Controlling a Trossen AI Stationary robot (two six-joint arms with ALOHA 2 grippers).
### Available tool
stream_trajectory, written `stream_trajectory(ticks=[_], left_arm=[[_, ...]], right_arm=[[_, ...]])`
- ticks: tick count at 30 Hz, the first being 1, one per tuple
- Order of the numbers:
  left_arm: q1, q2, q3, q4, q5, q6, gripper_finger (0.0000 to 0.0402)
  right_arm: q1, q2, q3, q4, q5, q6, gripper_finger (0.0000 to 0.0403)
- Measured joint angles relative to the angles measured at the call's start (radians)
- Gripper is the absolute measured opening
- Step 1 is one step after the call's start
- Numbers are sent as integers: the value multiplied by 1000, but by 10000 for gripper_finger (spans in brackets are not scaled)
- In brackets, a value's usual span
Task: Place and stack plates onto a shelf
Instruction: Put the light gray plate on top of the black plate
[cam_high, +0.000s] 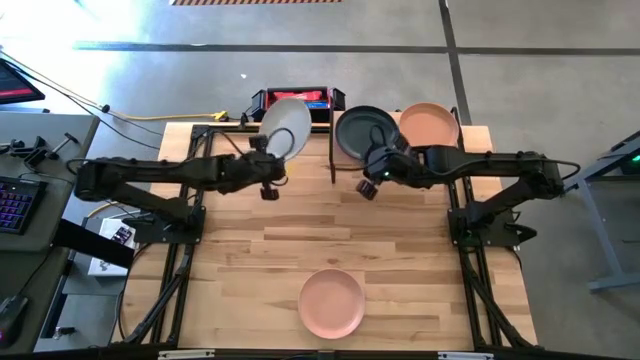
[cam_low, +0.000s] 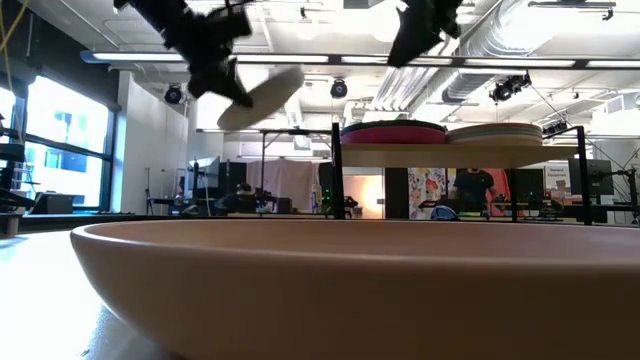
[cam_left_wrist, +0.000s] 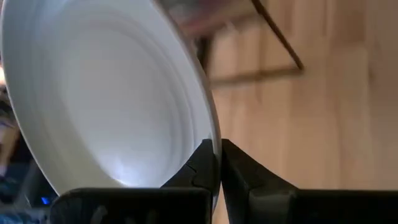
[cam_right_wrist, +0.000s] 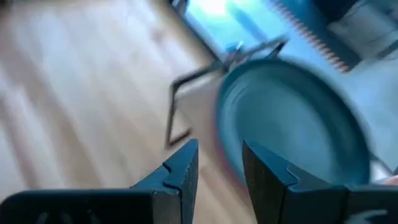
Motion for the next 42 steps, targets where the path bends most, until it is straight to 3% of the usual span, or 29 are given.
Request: stream_trajectory(ticks=[5, 10, 17, 33, 42], left_arm=[[1, -41, 2, 212, -2, 159, 3], [19, -19, 57, 318, 13, 323, 3], [71, 57, 180, 313, 169, 443, 4], [153, 425, 505, 274, 313, 468, 5], [148, 538, 548, 245, 408, 407, 5]], right_arm=[[0, -66, 0, 139, 129, -8, 103], [0, -132, 0, 269, 207, -72, 103], [0, -178, 0, 319, 220, -91, 103], [0, -180, 0, 304, 293, -14, 103], [0, -180, 0, 282, 292, -12, 103]])
